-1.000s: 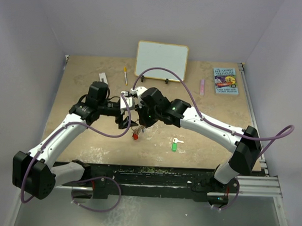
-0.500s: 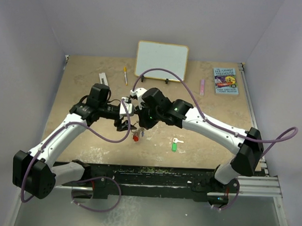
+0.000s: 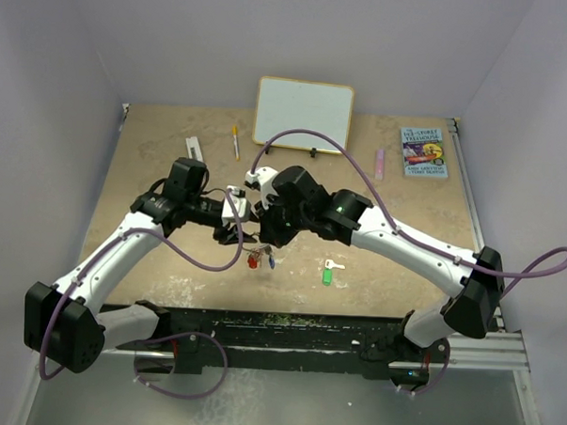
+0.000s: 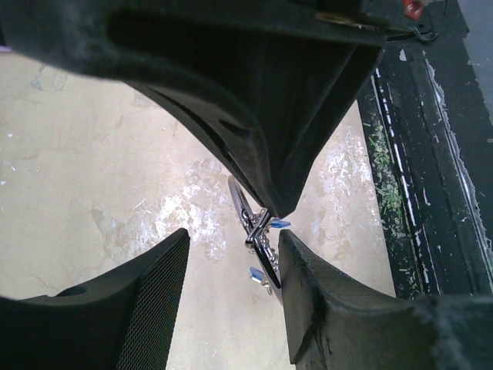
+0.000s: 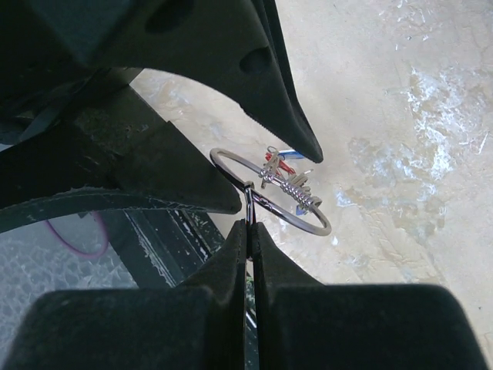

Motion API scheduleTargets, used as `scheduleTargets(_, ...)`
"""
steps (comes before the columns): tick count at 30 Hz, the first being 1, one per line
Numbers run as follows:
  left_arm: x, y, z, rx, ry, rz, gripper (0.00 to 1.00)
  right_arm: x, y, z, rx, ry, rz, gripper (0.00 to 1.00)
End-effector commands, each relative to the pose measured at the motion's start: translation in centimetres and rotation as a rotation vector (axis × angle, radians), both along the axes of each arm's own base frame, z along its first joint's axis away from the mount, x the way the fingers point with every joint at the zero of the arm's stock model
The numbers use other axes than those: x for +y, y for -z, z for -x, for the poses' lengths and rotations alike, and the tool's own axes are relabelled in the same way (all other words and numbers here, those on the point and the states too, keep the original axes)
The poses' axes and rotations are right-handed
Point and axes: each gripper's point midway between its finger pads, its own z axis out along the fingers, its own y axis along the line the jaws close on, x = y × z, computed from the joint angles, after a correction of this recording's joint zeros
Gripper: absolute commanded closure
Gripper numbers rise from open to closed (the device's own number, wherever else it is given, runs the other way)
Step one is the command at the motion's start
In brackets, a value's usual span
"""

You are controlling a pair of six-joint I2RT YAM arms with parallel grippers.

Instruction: Put the keys on the keyring

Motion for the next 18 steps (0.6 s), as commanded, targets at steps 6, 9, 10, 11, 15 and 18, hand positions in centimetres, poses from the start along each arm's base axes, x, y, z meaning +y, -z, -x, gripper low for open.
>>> scheduleTargets(6,-0.5,-2.4,1.4,-0.075,0.118,0.06,0.54,0.6,-1.7,0.6,-0.024,-0.041,-0.041,1.0)
scheduleTargets(9,-0.6,-2.4,1.7,-0.073,0.131,0.065,0.58,0.5,-1.6,0.7,-0.022,-0.041,-0.037,1.0)
scheduleTargets(10,-0.6,-2.4,1.8,-0.074,0.134,0.065,0.59,0.5,-1.7,0.7,-0.025,-0.041,-0.037,1.0)
scheduleTargets(11,-0.6,-2.3,1.8,-0.074,0.138,0.066,0.59,0.5,-1.8,0.7,-0.025,-0.043,-0.036,1.0)
scheduleTargets(15,-0.6,-2.4,2.1,-0.067,0.149,0.072,0.59,0.6,-2.1,0.8,-0.031,-0.047,-0.035,1.0)
scheduleTargets(18,-0.7,-2.5,2.4,-0.063,0.166,0.084,0.6,0.7,-2.0,0.9,-0.031,-0.049,-0.031,1.0)
